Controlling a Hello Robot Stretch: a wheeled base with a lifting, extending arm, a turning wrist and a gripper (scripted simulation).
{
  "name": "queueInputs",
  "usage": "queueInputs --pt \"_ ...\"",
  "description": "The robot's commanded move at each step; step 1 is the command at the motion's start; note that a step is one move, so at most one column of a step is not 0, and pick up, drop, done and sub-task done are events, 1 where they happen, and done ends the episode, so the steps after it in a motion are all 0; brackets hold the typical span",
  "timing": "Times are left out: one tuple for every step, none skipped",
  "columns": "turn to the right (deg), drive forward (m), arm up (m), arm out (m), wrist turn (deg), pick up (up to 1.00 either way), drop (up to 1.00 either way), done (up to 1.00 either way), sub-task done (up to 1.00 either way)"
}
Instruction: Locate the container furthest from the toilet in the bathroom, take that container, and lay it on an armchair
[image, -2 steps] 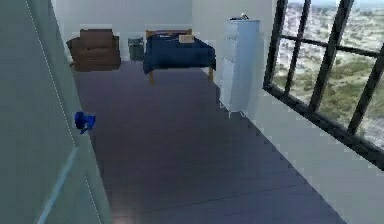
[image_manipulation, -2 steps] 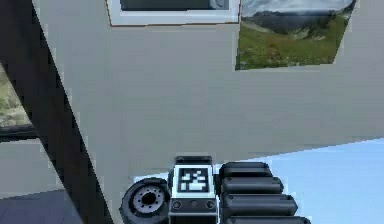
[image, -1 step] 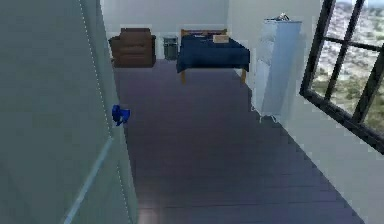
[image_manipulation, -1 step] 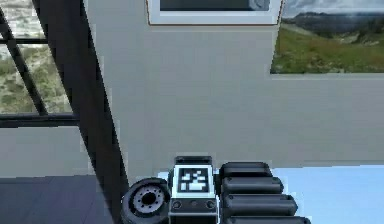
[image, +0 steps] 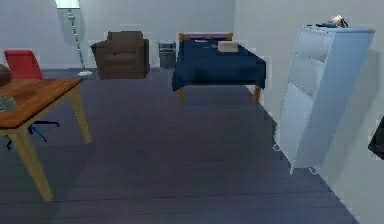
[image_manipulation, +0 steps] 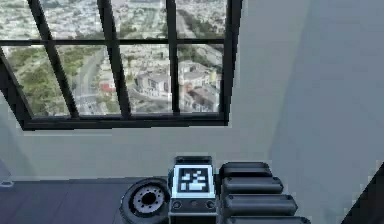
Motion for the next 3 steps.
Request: queueInputs --pt "-9.0 0.0 0.0 0.0 0.0 0.0 0.0 0.0 0.0" --pt "0.0 0.2 0.0 0.0 0.0 0.0 0.0 0.0 0.0" --pt "-9.0 0.0 0.0 0.0 0.0 0.0 0.0 0.0 0.0"
